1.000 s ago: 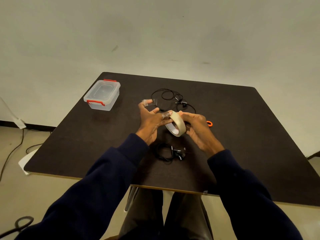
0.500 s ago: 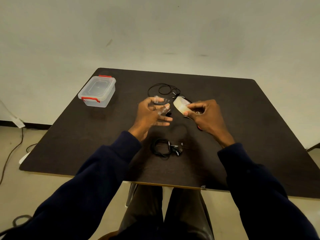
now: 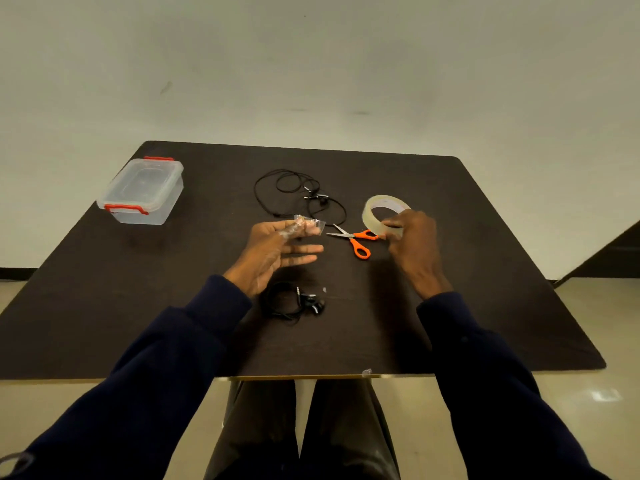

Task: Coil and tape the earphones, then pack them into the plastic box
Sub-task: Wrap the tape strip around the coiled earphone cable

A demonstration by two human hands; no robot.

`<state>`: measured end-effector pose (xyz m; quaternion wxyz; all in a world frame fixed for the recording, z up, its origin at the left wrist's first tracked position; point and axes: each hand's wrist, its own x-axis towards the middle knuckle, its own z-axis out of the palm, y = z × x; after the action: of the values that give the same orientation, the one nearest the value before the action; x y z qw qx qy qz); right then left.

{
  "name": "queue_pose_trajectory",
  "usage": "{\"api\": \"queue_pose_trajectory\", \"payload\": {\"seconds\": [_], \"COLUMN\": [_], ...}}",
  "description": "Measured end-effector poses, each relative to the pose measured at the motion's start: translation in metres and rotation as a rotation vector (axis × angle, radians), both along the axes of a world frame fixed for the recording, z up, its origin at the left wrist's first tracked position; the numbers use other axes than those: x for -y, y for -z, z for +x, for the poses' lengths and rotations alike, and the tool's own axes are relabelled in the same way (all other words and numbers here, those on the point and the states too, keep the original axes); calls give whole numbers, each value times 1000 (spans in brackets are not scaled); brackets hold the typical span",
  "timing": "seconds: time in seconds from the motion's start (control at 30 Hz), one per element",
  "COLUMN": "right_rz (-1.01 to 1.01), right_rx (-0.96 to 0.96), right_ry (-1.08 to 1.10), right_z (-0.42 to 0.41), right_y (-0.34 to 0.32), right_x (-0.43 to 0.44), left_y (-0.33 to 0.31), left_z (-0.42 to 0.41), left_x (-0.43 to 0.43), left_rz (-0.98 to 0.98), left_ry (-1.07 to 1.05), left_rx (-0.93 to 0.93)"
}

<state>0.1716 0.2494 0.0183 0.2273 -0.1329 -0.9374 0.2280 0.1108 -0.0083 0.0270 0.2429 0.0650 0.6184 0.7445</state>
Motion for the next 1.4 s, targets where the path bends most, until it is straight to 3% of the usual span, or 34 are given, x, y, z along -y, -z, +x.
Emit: {"api": "queue_pose_trajectory", "payload": {"seconds": [0.17, 0.37, 0.43, 0.53, 0.63, 0.77, 0.93, 1.17, 1.4], "right_rz": [20, 160, 208, 26, -181, -339, -729, -618, -515], "right_rx": [86, 179, 125, -50, -10, 41, 96, 170, 317], "right_ry": [235, 266, 223, -34, -312, -416, -453, -440, -375], "right_z": [8, 13, 15, 17, 17, 10, 6, 8, 7], "right_y": [24, 21, 13, 2, -7, -6, -10, -4, 5], "right_x": [-46, -44, -24, 25, 76, 120, 141, 149, 150], "left_y": [1, 1, 6, 11, 13, 8, 4, 8, 17], "left_z": [1, 4, 7, 13, 19, 26, 30, 35, 36], "left_x": [-4, 25, 36, 51, 61, 73, 81, 89, 92], "left_rz": [-16, -99, -111, -140, -171, -208, -251, -300, -556], "left_ry": [7, -85, -111, -121, -102, -91, -33, -17, -141], "left_rx": [13, 36, 47, 41, 23, -29, -70, -120, -317]}}
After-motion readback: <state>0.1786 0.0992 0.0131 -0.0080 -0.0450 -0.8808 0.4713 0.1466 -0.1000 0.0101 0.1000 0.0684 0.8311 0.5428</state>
